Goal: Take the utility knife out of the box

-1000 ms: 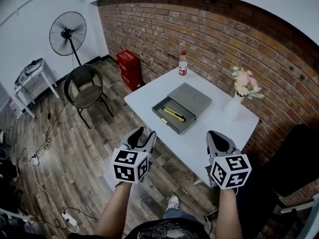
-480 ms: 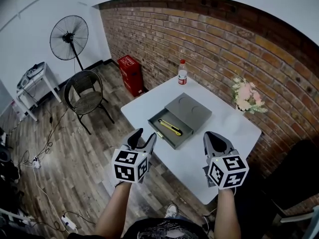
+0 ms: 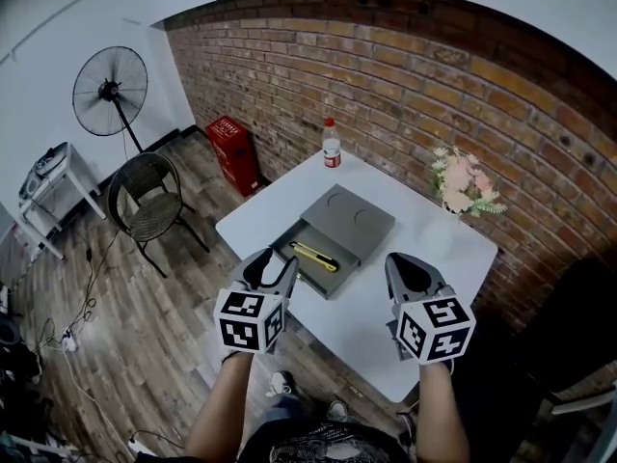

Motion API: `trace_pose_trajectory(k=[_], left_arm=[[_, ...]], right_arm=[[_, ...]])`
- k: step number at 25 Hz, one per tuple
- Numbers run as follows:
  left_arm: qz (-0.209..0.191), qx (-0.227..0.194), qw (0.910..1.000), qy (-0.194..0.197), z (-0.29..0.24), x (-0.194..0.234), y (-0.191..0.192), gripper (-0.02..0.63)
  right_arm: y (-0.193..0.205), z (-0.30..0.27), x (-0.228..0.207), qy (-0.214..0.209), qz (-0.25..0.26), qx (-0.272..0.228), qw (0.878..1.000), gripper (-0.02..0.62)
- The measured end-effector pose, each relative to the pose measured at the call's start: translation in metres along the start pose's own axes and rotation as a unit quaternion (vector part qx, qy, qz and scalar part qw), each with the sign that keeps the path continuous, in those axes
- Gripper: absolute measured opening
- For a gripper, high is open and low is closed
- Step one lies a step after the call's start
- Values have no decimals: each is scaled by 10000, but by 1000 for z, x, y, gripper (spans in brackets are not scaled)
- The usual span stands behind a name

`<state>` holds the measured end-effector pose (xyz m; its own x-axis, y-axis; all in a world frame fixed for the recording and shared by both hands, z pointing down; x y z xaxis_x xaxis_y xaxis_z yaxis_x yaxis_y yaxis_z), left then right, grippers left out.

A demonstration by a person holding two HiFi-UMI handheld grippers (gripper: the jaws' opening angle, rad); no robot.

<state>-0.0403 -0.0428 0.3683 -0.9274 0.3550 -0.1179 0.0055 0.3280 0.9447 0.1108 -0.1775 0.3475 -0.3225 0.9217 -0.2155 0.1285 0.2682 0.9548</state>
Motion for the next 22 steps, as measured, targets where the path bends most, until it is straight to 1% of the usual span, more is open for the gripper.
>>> trace_pose_trajectory(k=[5,11,17,22], left_arm=[[-126,-55,9992,372,-28,7,-5,201],[-270,-105,9946,992,-75,29,-13,199],[-453,-145,9855,1627,-123,44,-25,201],[-668,-175,9752,2101,-153,46,-28,201]], right_arm=[[1,-13,-5,313,-51,-27,9995,20],[0,-41,-11,922,-118,-34,9957,20],[-10,-64,-18,1518,-217,-73,9881,20],[-13,-75,-23,1942,-257,-147,9805,20]])
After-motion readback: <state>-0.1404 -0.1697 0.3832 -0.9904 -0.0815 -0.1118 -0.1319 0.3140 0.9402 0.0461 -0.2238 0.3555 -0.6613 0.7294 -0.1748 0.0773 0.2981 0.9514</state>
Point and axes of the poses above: the fingertips, and each gripper's own axes: z backward along the fingers, x to its left, y out of its underside, the point moved 1 cm from there along z, backward along the fingers, and after that the axes turned 7 degrees about -z, right-handed, at the moved point
